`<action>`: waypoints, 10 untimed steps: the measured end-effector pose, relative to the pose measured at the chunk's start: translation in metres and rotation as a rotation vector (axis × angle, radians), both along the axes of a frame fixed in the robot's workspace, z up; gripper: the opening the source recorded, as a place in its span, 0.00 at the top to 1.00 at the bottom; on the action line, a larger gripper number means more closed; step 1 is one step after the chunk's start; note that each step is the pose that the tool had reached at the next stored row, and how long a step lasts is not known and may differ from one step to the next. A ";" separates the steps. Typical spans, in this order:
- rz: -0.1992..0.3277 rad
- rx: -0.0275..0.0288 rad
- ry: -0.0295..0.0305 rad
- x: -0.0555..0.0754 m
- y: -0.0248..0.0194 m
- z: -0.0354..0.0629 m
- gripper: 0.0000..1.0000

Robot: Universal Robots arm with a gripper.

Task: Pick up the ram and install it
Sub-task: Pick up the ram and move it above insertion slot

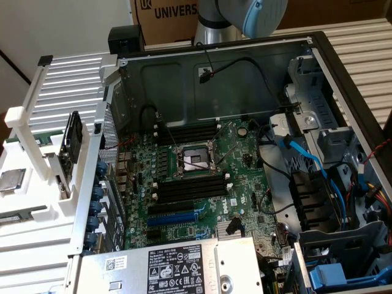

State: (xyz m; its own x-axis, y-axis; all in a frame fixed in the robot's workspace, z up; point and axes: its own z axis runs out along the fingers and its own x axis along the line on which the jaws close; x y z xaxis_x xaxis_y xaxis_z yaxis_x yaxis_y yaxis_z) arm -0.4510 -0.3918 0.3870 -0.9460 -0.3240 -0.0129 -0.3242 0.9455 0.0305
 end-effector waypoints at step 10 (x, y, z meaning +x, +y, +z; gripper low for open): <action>0.178 0.0003 0.0028 0.000 0.0000 -0.0004 0.89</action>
State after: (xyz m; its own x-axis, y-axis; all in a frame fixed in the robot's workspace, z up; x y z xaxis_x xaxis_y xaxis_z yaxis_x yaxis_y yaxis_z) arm -0.4509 -0.3918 0.3867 -0.8738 -0.4862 -0.0105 -0.4863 0.8732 0.0319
